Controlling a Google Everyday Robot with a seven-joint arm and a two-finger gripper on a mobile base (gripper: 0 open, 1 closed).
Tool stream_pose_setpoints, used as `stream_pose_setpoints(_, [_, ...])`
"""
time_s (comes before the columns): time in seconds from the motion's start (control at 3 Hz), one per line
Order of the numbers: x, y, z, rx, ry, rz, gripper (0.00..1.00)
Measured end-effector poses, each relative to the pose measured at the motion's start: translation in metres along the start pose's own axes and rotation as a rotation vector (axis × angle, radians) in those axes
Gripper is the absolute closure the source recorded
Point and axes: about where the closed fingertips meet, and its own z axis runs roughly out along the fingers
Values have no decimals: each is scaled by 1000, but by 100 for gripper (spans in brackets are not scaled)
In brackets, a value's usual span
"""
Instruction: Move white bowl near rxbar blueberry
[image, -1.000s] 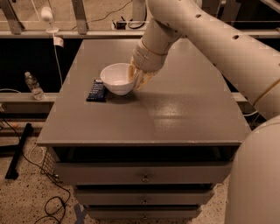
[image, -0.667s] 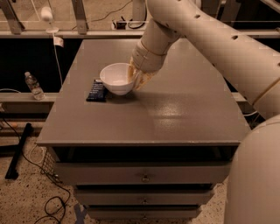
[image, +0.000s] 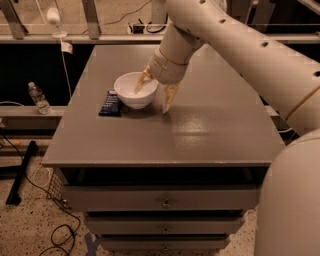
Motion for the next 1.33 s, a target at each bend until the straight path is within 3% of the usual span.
stream_pose_setpoints(0.33, [0,0,1,0,-1,0,0])
stream_pose_setpoints(0.67, [4,1,-14,23,21,-3,0])
stream_pose_setpoints(1.33, [44,44,-77,77,100,83,0])
